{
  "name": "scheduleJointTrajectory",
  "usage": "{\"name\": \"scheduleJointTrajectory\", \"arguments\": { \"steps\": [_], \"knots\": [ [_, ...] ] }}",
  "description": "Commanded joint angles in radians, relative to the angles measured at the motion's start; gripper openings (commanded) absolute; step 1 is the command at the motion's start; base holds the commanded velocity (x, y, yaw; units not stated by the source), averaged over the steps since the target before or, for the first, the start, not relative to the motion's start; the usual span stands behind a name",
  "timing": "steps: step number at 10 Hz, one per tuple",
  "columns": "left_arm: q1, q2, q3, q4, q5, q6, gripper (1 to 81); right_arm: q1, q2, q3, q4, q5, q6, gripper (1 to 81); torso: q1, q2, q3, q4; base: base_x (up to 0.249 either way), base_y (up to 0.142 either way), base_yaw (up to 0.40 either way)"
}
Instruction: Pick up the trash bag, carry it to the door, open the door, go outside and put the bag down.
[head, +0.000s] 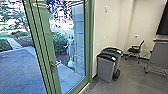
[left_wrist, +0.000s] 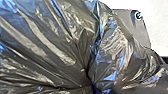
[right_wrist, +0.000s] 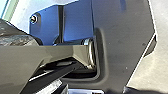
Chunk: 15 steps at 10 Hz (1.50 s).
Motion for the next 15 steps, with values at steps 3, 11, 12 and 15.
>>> {"name": "scheduleJointTrajectory", "arguments": {
  "steps": [3,11,12,15],
  "knots": [
    [-0.056,0.0,0.005,0.004,0.067,0.001,1.0,0.047,0.017,0.009,-0.008,-0.064,-0.01,81.1,0.0,0.0,0.0,0.0,0.171,0.0,0.0],
    [-0.056,0.0,0.005,0.004,0.067,0.001,1.0,0.047,0.017,0.009,-0.008,-0.064,-0.011,81.1,0.0,0.0,0.0,0.0,0.169,0.0,0.0],
    [-0.056,-0.001,0.005,0.004,0.067,0.001,1.0,0.047,0.017,0.011,-0.008,-0.064,-0.011,81.1,0.0,0.0,0.0,0.0,0.169,0.0,0.0],
    [-0.056,-0.001,0.005,0.004,0.069,0.001,1.0,0.047,0.017,0.009,-0.008,-0.064,-0.011,81.1,0.0,0.0,0.0,0.0,0.169,0.0,0.0]
  ]
}}
